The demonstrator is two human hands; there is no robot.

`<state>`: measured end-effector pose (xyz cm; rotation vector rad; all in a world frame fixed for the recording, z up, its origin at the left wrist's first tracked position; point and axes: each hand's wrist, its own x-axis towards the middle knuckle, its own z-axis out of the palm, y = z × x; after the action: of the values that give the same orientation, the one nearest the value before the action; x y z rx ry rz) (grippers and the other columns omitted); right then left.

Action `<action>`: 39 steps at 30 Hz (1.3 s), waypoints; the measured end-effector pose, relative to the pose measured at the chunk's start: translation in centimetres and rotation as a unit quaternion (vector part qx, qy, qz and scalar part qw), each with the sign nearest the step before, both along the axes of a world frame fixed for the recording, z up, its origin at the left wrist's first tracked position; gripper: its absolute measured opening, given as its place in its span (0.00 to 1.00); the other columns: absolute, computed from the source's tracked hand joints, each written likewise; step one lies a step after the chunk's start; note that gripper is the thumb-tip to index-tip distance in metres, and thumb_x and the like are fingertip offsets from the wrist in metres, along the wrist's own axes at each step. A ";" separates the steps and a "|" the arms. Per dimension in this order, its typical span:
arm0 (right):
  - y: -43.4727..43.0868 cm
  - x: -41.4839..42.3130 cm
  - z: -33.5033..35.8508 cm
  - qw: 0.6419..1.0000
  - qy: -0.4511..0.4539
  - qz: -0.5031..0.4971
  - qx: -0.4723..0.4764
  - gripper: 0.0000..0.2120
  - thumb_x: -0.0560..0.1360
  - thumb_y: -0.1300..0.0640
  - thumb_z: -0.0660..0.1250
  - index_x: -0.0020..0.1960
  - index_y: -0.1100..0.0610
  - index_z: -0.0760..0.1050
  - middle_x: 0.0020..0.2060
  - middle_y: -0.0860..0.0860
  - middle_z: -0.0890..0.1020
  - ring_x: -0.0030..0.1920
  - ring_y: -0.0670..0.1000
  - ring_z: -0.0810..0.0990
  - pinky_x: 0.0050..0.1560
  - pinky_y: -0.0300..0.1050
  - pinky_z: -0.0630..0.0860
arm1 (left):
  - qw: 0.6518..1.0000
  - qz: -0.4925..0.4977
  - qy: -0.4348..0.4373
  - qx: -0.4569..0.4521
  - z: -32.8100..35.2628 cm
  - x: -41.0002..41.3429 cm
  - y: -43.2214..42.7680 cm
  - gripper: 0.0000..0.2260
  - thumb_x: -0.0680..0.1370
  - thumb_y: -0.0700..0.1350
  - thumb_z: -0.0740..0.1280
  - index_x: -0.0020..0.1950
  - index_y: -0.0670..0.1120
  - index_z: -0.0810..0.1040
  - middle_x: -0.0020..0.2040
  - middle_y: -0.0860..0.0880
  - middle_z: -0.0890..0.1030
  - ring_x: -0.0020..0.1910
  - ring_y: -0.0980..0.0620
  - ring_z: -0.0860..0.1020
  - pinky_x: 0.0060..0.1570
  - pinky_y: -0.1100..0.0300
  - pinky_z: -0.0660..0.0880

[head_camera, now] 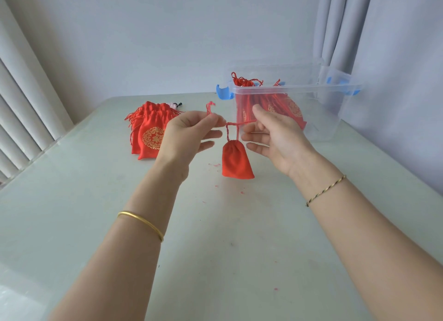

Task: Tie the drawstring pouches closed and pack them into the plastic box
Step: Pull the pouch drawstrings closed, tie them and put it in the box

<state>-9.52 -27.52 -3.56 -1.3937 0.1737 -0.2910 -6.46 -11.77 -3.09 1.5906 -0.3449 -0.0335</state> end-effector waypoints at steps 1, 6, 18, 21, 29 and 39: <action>-0.1 0.0 -0.1 0.999 0.001 0.000 0.039 0.17 0.76 0.49 0.64 0.33 0.55 0.68 0.34 0.50 0.79 0.33 0.48 0.80 0.38 0.42 0.76 | 1.000 0.022 0.002 0.009 -0.1 0.1 0.0 0.07 0.78 0.44 0.64 0.42 0.48 0.80 0.42 0.52 0.84 0.38 0.58 0.80 0.44 0.62 0.76; -0.2 -0.1 -0.4 0.966 -0.027 0.072 0.248 0.21 0.77 0.48 0.61 0.28 0.53 0.62 0.35 0.50 0.83 0.28 0.45 0.78 0.29 0.36 0.73 | 0.993 0.078 -0.028 0.089 -0.7 0.5 -0.1 0.07 0.76 0.41 0.61 0.39 0.43 0.74 0.34 0.49 0.80 0.30 0.55 0.75 0.34 0.63 0.71; -0.9 0.5 -2.1 0.994 0.077 -0.035 0.067 0.19 0.78 0.50 0.62 0.31 0.53 0.62 0.20 0.47 0.68 0.24 0.47 0.62 0.24 0.33 0.63 | 0.994 0.081 0.069 -0.032 -0.7 1.1 0.0 0.10 0.77 0.37 0.51 0.37 0.45 0.65 0.30 0.50 0.82 0.32 0.50 0.80 0.39 0.59 0.73; -0.6 0.3 -1.9 0.995 0.082 -0.038 0.042 0.18 0.78 0.50 0.62 0.32 0.54 0.64 0.23 0.49 0.71 0.23 0.47 0.64 0.25 0.35 0.65 | 0.981 -0.007 0.103 -0.166 -0.3 1.0 -0.1 0.13 0.80 0.39 0.51 0.35 0.46 0.62 0.36 0.47 0.84 0.41 0.48 0.84 0.48 0.57 0.78; -0.1 0.0 -0.2 0.998 -0.007 0.007 0.057 0.16 0.78 0.53 0.61 0.33 0.55 0.67 0.29 0.52 0.82 0.23 0.46 0.72 0.27 0.36 0.69 | 0.993 -0.080 0.085 0.027 -0.6 0.5 0.1 0.10 0.78 0.47 0.65 0.40 0.43 0.78 0.31 0.51 0.77 0.28 0.57 0.74 0.37 0.65 0.75; 0.8 -0.4 0.3 0.998 -0.043 0.033 0.028 0.13 0.78 0.53 0.63 0.37 0.57 0.75 0.32 0.50 0.77 0.26 0.45 0.76 0.30 0.36 0.72 | 0.978 -0.117 0.026 0.169 0.1 -0.5 -0.7 0.04 0.73 0.42 0.71 0.39 0.43 0.81 0.34 0.48 0.79 0.35 0.53 0.74 0.43 0.61 0.74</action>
<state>-9.90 -26.71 -3.21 -1.3268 0.0646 -0.2886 -6.98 -12.49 -2.97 1.8732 -0.5043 -0.3312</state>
